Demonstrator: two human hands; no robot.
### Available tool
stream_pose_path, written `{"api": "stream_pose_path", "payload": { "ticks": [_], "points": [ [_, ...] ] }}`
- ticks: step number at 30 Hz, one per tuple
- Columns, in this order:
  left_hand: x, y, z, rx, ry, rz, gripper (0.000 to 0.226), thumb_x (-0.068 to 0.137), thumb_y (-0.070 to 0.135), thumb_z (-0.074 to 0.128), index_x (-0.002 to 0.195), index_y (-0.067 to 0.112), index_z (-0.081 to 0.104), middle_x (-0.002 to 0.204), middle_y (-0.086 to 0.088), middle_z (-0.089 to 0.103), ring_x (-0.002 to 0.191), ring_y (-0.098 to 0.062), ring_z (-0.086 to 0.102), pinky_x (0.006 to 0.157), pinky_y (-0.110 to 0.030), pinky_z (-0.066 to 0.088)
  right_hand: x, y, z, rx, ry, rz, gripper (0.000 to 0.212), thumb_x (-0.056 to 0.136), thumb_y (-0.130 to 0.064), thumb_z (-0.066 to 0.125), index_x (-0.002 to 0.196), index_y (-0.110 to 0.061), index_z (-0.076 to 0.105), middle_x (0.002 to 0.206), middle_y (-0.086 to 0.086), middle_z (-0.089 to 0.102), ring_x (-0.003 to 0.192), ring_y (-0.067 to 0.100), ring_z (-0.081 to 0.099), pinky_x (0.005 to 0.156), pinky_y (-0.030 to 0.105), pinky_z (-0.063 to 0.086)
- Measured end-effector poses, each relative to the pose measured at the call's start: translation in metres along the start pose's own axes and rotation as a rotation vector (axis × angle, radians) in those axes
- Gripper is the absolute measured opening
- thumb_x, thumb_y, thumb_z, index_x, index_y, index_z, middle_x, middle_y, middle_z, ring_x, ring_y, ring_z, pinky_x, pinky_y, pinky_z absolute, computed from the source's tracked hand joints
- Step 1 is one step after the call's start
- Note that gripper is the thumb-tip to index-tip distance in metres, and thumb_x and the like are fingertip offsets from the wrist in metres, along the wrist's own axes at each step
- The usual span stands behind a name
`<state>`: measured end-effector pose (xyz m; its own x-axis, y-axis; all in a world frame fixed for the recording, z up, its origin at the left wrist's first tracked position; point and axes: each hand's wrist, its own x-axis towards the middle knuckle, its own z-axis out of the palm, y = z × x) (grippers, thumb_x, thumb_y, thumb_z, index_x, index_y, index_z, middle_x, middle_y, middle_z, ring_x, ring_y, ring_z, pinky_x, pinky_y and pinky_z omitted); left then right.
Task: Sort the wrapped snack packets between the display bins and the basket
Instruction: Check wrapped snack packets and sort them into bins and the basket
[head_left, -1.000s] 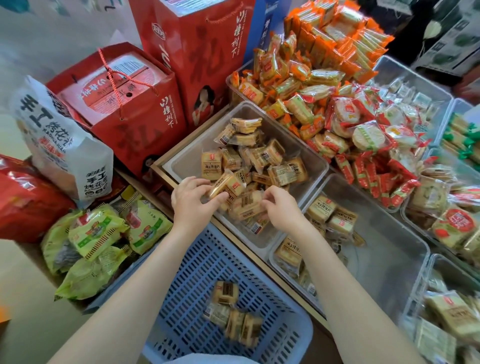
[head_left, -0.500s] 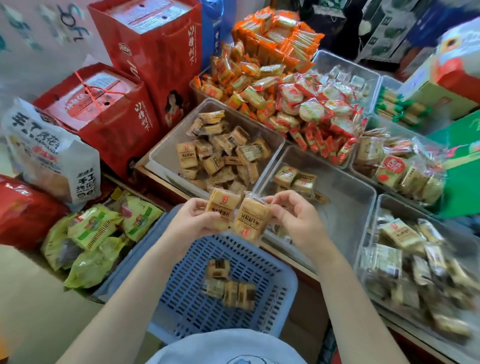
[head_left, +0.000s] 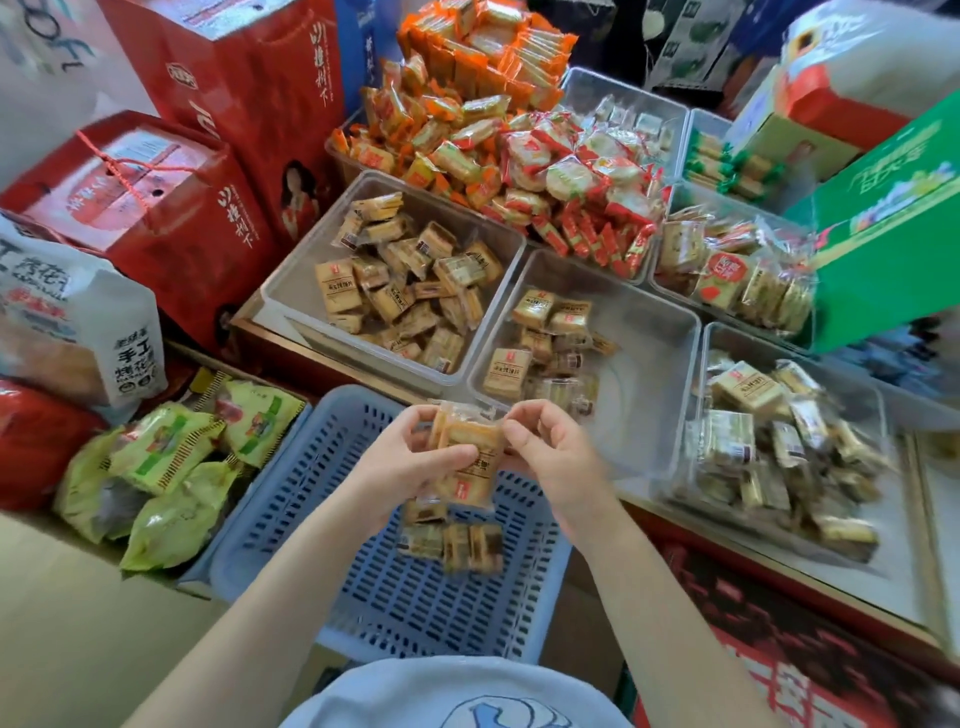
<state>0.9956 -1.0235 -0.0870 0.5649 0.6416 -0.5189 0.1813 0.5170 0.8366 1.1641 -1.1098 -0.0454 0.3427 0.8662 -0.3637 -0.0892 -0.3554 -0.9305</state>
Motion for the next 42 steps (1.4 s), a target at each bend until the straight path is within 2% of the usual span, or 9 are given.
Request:
{"api": "stream_pose_path", "payload": {
  "ticks": [5, 11, 16, 19, 21, 23, 29, 37, 42],
  "points": [
    [-0.011, -0.011, -0.015, 0.100, -0.027, 0.060, 0.079, 0.055, 0.038, 0.094, 0.124, 0.024, 0.059, 0.112, -0.005, 0.075, 0.102, -0.023, 0.074, 0.083, -0.041, 0.062, -0.011, 0.006, 0.004, -0.220, -0.010, 0.073, 0.011, 0.093, -0.026, 0.074, 0.102, -0.023, 0.069, 0.100, 0.009, 0.073, 0.094, 0.024, 0.070, 0.087, 0.043, 0.060],
    [-0.016, -0.009, -0.027, 0.225, -0.152, 0.086, 0.079, 0.053, 0.036, 0.092, 0.120, 0.031, 0.051, 0.112, -0.009, 0.071, 0.101, -0.026, 0.073, 0.089, -0.053, 0.060, -0.020, 0.008, 0.023, -0.275, 0.084, 0.061, 0.006, 0.096, -0.020, 0.069, 0.092, -0.016, 0.072, 0.091, 0.010, 0.075, 0.090, 0.028, 0.071, 0.088, 0.051, 0.058],
    [-0.020, 0.004, -0.025, 0.152, -0.207, 0.151, 0.099, 0.060, 0.039, 0.091, 0.142, 0.048, 0.036, 0.115, -0.011, 0.071, 0.102, -0.030, 0.073, 0.091, -0.053, 0.059, -0.025, 0.006, 0.042, -0.032, 0.187, 0.073, 0.013, 0.102, -0.019, 0.059, 0.096, -0.010, 0.066, 0.103, 0.022, 0.070, 0.089, 0.029, 0.066, 0.092, 0.054, 0.054],
    [-0.021, 0.010, -0.022, 0.139, -0.184, 0.216, 0.071, 0.077, 0.056, 0.075, 0.139, 0.057, 0.041, 0.104, -0.026, 0.066, 0.097, -0.046, 0.067, 0.086, -0.062, 0.055, -0.024, 0.002, 0.048, 0.122, 0.260, 0.091, 0.012, 0.103, -0.018, 0.059, 0.097, -0.010, 0.067, 0.103, 0.024, 0.070, 0.091, 0.026, 0.065, 0.091, 0.054, 0.055],
    [-0.024, 0.012, -0.019, 0.167, -0.170, 0.245, 0.050, 0.085, 0.062, 0.067, 0.131, 0.050, 0.053, 0.106, -0.029, 0.064, 0.099, -0.046, 0.066, 0.083, -0.062, 0.057, -0.025, 0.001, 0.051, 0.161, 0.303, 0.092, 0.011, 0.102, -0.018, 0.061, 0.096, -0.011, 0.067, 0.097, 0.018, 0.069, 0.090, 0.025, 0.064, 0.089, 0.049, 0.057],
    [-0.028, 0.014, -0.014, 0.151, -0.141, 0.234, 0.038, 0.089, 0.059, 0.066, 0.120, 0.037, 0.062, 0.101, -0.012, 0.071, 0.095, -0.032, 0.071, 0.078, -0.050, 0.062, -0.026, 0.002, 0.055, 0.196, 0.333, 0.095, 0.012, 0.102, -0.018, 0.061, 0.097, -0.010, 0.068, 0.095, 0.013, 0.069, 0.089, 0.024, 0.064, 0.085, 0.043, 0.056],
    [-0.032, 0.017, -0.003, 0.066, 0.006, 0.178, 0.021, 0.102, 0.033, 0.057, 0.094, 0.015, 0.063, 0.073, 0.003, 0.066, 0.066, -0.010, 0.066, 0.050, -0.025, 0.051, -0.031, 0.003, 0.056, 0.190, 0.370, 0.078, 0.010, 0.099, -0.016, 0.064, 0.096, -0.008, 0.069, 0.091, 0.010, 0.072, 0.085, 0.020, 0.066, 0.074, 0.029, 0.056],
    [-0.035, 0.014, 0.001, -0.017, 0.062, 0.181, 0.026, 0.105, 0.026, 0.054, 0.098, 0.020, 0.078, 0.089, -0.005, 0.077, 0.079, -0.014, 0.073, 0.060, -0.025, 0.057, -0.032, 0.005, 0.058, 0.181, 0.407, 0.102, 0.014, 0.097, -0.024, 0.068, 0.100, -0.010, 0.072, 0.099, 0.013, 0.075, 0.098, 0.030, 0.071, 0.083, 0.037, 0.060],
    [-0.034, 0.014, -0.005, -0.112, 0.127, 0.133, 0.026, 0.103, 0.023, 0.057, 0.100, 0.010, 0.079, 0.094, -0.013, 0.078, 0.082, -0.022, 0.074, 0.064, -0.032, 0.061, -0.035, 0.004, 0.063, 0.157, 0.207, 0.195, 0.032, 0.094, -0.031, 0.071, 0.115, -0.007, 0.064, 0.111, 0.015, 0.072, 0.105, 0.027, 0.070, 0.077, 0.032, 0.061]
  ]
}}
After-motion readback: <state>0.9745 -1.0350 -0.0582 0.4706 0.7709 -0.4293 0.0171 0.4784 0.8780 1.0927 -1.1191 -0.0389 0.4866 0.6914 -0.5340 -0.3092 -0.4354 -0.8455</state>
